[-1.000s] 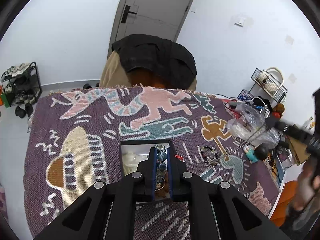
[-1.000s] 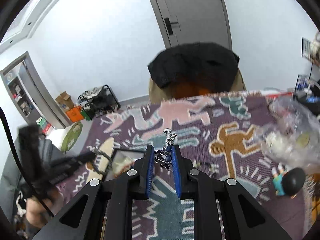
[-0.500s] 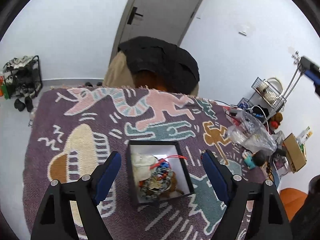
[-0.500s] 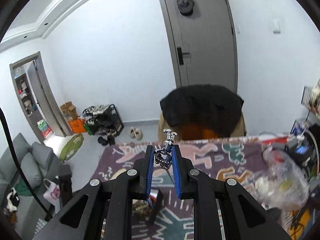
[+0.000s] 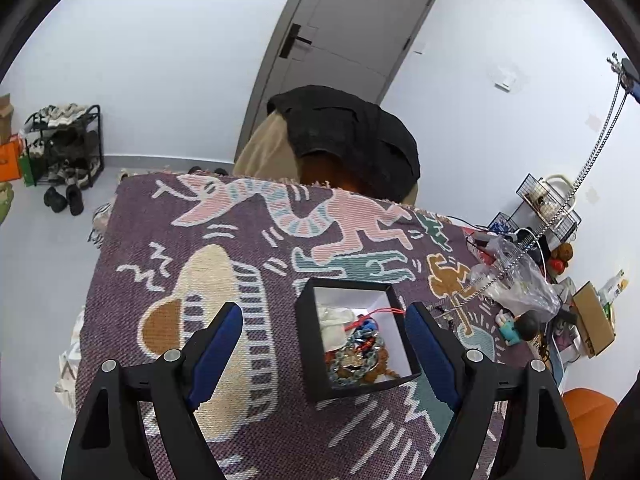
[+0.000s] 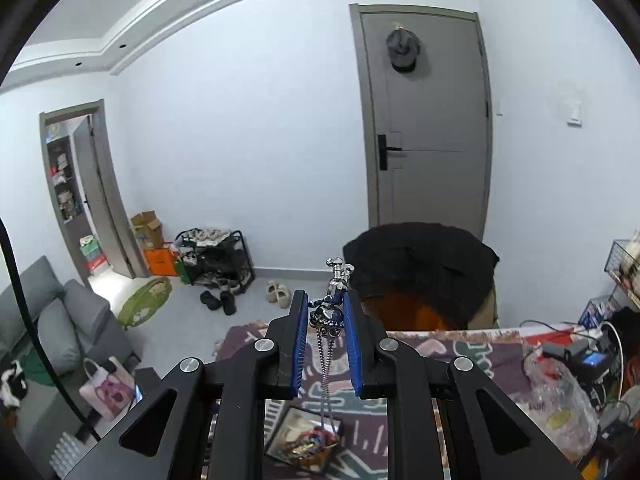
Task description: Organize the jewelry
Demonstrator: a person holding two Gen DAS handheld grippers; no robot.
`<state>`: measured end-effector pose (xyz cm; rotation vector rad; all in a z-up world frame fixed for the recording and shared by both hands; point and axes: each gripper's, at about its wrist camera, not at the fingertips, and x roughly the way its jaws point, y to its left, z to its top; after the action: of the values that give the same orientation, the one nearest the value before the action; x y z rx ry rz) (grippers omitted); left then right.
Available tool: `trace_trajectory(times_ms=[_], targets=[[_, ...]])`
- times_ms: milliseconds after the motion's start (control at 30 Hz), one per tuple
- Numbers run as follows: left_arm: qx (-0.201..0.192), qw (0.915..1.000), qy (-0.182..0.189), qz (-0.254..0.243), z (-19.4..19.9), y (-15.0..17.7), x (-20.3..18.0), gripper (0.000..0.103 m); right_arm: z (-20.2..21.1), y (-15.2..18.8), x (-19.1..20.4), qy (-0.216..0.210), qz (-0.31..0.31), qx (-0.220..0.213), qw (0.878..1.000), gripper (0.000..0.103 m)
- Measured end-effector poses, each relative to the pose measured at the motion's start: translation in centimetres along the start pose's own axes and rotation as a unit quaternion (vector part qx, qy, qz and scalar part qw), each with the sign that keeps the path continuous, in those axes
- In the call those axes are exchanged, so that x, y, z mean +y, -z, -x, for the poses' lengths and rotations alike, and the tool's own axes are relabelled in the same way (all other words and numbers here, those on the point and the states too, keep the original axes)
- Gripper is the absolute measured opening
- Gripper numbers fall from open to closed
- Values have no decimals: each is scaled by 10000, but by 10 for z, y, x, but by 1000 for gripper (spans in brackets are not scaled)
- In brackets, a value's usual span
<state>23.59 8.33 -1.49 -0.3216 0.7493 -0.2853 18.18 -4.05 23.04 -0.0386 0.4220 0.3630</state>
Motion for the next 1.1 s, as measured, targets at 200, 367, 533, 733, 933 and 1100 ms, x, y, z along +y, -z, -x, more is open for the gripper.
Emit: trace_trajectory(times_ms=[200, 367, 533, 733, 933, 1100], targets=[[-16, 9999, -15, 99, 6, 4, 15, 84, -22, 9, 19, -116, 84, 171, 9997, 19], [-26, 9998, -42, 180, 9, 6, 26, 84, -30, 12, 25, -195, 63, 201, 9996, 19], [-17, 9998, -30, 217, 8, 8, 30, 84, -28, 8, 33, -241, 125, 150, 9995, 19], [-29, 9998, -17, 219, 9, 8, 31, 84, -35, 14, 40, -276, 185, 255, 9991, 19], [-62, 9997, -54, 240, 12, 7, 36, 84, -86, 50, 39, -520, 253, 1212, 9909, 22], [-78, 9996, -104, 246, 15, 6, 39, 84, -100, 75, 28, -485, 180, 1353, 9894, 52]])
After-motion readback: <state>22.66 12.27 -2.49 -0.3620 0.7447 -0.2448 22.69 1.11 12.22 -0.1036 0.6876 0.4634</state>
